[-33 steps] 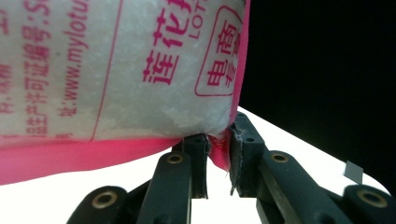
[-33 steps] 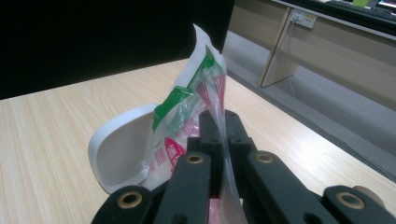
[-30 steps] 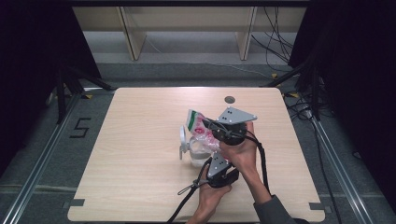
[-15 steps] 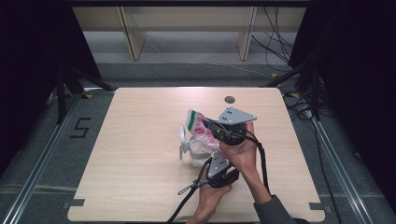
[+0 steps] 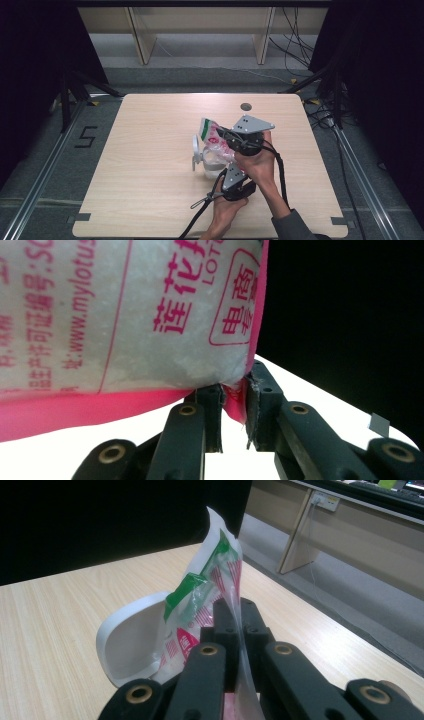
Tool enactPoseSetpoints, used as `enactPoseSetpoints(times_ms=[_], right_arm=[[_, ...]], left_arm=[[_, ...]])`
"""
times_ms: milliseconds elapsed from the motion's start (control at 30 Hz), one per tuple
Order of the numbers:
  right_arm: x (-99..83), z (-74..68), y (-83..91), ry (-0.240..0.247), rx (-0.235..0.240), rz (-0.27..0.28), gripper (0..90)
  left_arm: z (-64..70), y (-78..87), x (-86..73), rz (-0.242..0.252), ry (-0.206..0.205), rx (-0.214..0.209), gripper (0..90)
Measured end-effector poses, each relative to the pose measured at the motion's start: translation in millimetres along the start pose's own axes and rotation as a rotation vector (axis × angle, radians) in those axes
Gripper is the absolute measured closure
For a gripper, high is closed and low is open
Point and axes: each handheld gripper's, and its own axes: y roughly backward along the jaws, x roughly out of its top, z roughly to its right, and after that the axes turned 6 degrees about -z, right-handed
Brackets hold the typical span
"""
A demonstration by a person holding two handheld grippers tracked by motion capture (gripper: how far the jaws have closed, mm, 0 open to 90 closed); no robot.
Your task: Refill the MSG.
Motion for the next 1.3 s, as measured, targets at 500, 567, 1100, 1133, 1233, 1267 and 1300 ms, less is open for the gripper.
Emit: enactPoseSetpoints(times_ms=[500,567,1100,1133,1233,1267,1300], right_arm=[[0.5,1.2,-0.8,0.024,-0.001,0.015,89.7],[0.3,0.5,-1.4,0.023,-0.009,0.021,89.7],[1.5,1.0,-2.4,0.010,0.001,0.020,89.7],[1.5,1.0,-2.8,0.009,-0.001,0.022,89.7],[1.1,0.4,-3.6,-0.010,-0.004,0.019,89.7],[1.2,1.0,-4.5,-0.001,0.010,0.020,89.7],[1.2,0.4,-5.3,0.005,-0.010,0.027,89.7]], left_arm=[[-0.8,0.3,-0.1,-0.001,-0.004,0.004,78.4],[-0.5,0.2,-0.2,0.001,-0.002,0.002,78.4],[-1.8,-0.4,1.0,0.004,-0.002,0.010,78.4],[-2.1,-0.4,0.8,0.005,-0.004,0.011,78.4],[-2.7,-0.8,0.7,0.005,0.003,0.008,78.4],[-2.8,-1.0,0.8,0.009,0.002,0.007,78.4],[-2.9,-0.7,0.8,0.008,0.001,0.008,78.4]])
